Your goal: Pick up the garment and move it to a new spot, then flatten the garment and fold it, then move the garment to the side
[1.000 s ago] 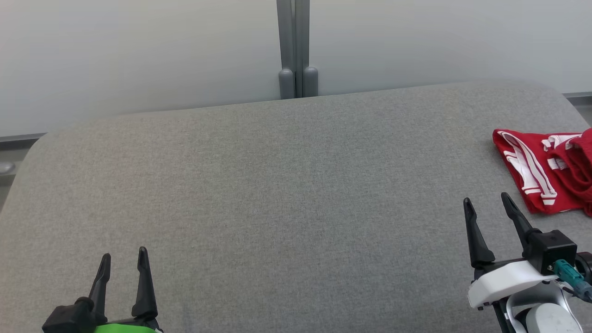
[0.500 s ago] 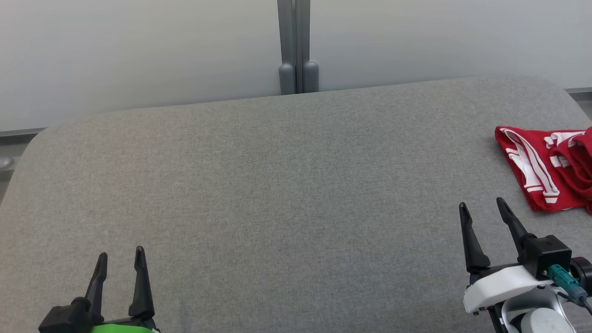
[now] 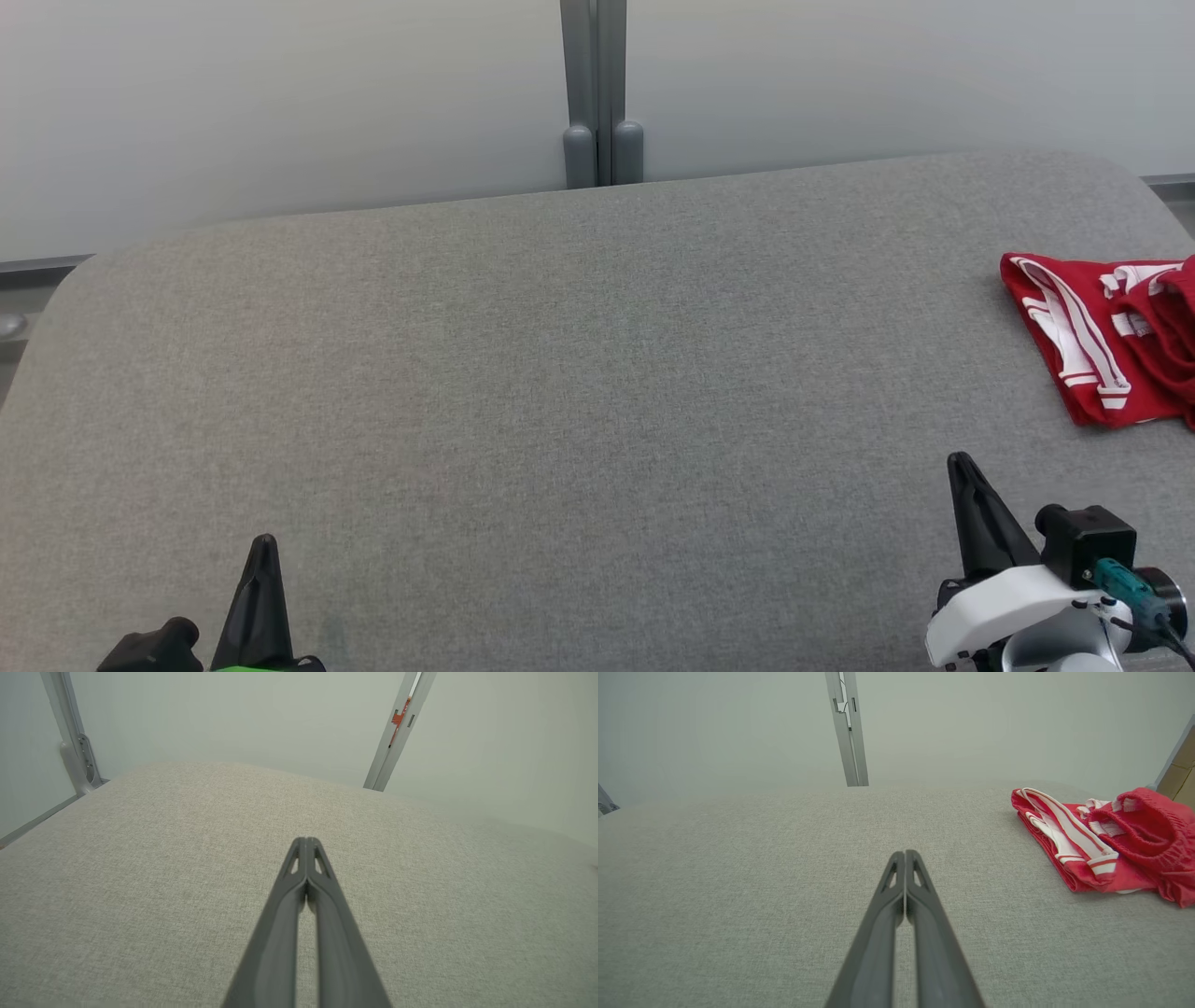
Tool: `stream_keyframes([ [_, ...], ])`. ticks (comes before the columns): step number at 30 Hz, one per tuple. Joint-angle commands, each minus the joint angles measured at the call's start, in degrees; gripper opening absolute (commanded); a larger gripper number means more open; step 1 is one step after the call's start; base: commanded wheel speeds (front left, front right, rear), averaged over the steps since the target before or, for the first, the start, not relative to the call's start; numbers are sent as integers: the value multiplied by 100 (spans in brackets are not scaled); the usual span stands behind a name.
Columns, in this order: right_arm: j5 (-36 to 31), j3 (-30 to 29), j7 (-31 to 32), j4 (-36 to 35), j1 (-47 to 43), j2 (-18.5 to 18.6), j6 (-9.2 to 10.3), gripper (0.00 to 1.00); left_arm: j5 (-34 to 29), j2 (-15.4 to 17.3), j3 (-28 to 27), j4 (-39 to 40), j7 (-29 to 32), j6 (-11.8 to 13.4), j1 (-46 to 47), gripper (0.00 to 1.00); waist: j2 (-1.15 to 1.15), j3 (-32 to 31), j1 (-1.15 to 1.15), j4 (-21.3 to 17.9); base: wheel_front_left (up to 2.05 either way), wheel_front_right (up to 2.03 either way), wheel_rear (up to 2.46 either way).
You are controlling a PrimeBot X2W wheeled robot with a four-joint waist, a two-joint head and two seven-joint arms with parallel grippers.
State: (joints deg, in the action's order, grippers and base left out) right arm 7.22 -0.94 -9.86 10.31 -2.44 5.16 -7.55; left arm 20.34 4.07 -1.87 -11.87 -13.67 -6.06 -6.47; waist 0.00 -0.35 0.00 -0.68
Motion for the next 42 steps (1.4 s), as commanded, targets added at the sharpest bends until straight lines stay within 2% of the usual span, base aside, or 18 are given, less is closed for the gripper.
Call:
stream_keyframes([
  [1, 309, -43, 55, -64, 108, 19, 0, 0, 269, 11, -44, 61, 58, -10, 103, 0, 0, 0, 0, 1, 0, 0, 0],
  [18, 2146, -154, 403, 17, 285, -34, 2, 0, 1823, -17, -135, 12, 490, -44, 375, 0, 0, 8, 0, 11, 0, 0, 0],
  [42, 4195, -289, 802, 125, 490, -95, 4, 0, 3556, -46, -247, -55, 983, -78, 685, 0, 0, 18, 0, 24, 0, 0, 0],
])
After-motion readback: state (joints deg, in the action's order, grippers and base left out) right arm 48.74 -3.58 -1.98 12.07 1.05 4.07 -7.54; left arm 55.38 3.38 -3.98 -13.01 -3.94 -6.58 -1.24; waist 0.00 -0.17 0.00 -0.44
